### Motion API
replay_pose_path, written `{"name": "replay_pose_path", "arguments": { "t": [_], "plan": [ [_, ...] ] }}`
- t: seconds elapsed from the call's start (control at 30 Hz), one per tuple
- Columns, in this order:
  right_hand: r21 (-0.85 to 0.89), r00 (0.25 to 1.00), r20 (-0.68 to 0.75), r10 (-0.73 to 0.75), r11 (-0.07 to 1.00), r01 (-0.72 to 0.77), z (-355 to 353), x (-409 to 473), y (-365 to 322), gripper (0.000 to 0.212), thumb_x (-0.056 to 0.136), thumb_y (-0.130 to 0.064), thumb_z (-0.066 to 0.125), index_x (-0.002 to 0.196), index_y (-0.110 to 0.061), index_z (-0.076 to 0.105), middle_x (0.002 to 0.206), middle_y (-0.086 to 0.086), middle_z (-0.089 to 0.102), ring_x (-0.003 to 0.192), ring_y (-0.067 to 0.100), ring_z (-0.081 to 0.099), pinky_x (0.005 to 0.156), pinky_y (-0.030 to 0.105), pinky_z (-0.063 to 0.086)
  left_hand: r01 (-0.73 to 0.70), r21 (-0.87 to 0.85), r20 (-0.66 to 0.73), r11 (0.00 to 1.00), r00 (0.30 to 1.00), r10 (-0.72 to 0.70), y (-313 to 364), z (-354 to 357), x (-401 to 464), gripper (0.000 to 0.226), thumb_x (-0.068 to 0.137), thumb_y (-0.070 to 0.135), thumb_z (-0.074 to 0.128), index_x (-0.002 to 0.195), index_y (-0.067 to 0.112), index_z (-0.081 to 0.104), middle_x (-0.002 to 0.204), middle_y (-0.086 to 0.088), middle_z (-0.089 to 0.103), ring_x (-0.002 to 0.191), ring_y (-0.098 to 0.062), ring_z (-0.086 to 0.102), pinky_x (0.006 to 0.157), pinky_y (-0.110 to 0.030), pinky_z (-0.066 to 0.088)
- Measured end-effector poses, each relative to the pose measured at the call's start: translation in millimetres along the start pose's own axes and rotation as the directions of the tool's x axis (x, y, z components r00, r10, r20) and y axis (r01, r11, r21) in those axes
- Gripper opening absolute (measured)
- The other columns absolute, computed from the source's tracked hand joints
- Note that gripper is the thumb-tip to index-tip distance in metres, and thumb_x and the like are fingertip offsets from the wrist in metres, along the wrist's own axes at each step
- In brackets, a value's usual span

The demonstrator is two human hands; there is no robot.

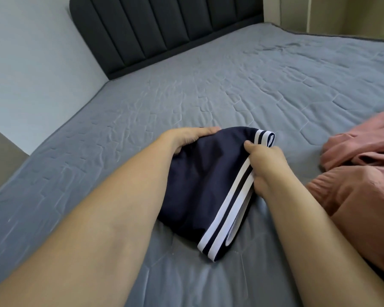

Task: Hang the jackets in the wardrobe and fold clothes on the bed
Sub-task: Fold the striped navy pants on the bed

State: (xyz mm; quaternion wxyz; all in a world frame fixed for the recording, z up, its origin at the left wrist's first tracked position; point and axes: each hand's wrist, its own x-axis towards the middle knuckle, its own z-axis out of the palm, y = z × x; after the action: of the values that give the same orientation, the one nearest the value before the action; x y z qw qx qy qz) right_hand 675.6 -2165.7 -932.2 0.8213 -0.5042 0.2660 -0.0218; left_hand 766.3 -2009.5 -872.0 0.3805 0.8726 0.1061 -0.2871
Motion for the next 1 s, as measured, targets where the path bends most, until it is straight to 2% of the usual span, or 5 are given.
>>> {"name": "replay_pose_path", "arguments": {
  "t": [0.13,0.43,0.67,0.8,1.0],
  "plan": [
    [0.034,0.994,0.072,-0.086,0.996,0.083,7,-19,-12,0.03,0.09,-0.017,0.057,0.119,-0.013,0.054,0.113,0.014,0.066,0.105,0.033,0.064,0.091,0.052,0.052,-0.114,-0.217,0.04,0.969,0.991,0.125,-17,-11,-19,0.044,0.07,0.055,0.078,0.09,0.016,0.079,0.099,-0.011,0.075,0.087,-0.026,0.073,0.066,-0.034,0.059],
    [-0.156,0.84,0.398,-0.368,0.876,0.457,117,-160,-62,0.028,0.091,-0.036,0.062,0.104,-0.012,0.065,0.102,0.012,0.071,0.093,0.025,0.069,0.086,0.047,0.055,-0.449,-0.466,-0.326,0.763,0.888,0.323,-93,-143,-171,0.053,0.063,0.043,0.083,0.104,0.012,0.071,0.101,-0.012,0.074,0.089,-0.024,0.072,0.067,-0.031,0.058],
    [-0.195,0.764,0.603,-0.227,0.888,0.418,311,-330,-153,0.036,0.091,-0.045,0.056,0.109,-0.014,0.061,0.107,0.008,0.068,0.097,0.022,0.067,0.088,0.041,0.055,-0.372,-0.51,-0.459,0.775,0.88,0.12,-113,-344,-391,0.056,0.055,0.046,0.086,0.099,0.013,0.074,0.1,-0.01,0.074,0.089,-0.024,0.073,0.064,-0.029,0.058],
    [-0.238,0.716,0.675,-0.177,0.867,0.439,452,-478,-246,0.058,0.083,-0.067,0.052,0.087,-0.009,0.056,0.08,0.0,0.059,0.075,0.016,0.058,0.07,0.032,0.048,-0.351,-0.536,-0.554,0.767,0.833,-0.006,-97,-482,-575,0.063,0.054,0.047,0.085,0.105,0.012,0.071,0.101,-0.009,0.075,0.091,-0.024,0.072,0.076,-0.032,0.056],
    [-0.236,0.677,0.702,-0.22,0.825,0.513,626,-699,-350,0.056,0.082,-0.077,0.038,0.069,-0.023,0.046,0.071,-0.01,0.053,0.065,0.009,0.052,0.059,0.028,0.039,-0.399,-0.623,-0.619,0.673,0.777,-0.112,-105,-641,-833,0.029,0.079,0.024,0.065,0.108,0.019,0.064,0.102,-0.006,0.069,0.084,-0.021,0.069,0.069,-0.028,0.058]
  ]
}}
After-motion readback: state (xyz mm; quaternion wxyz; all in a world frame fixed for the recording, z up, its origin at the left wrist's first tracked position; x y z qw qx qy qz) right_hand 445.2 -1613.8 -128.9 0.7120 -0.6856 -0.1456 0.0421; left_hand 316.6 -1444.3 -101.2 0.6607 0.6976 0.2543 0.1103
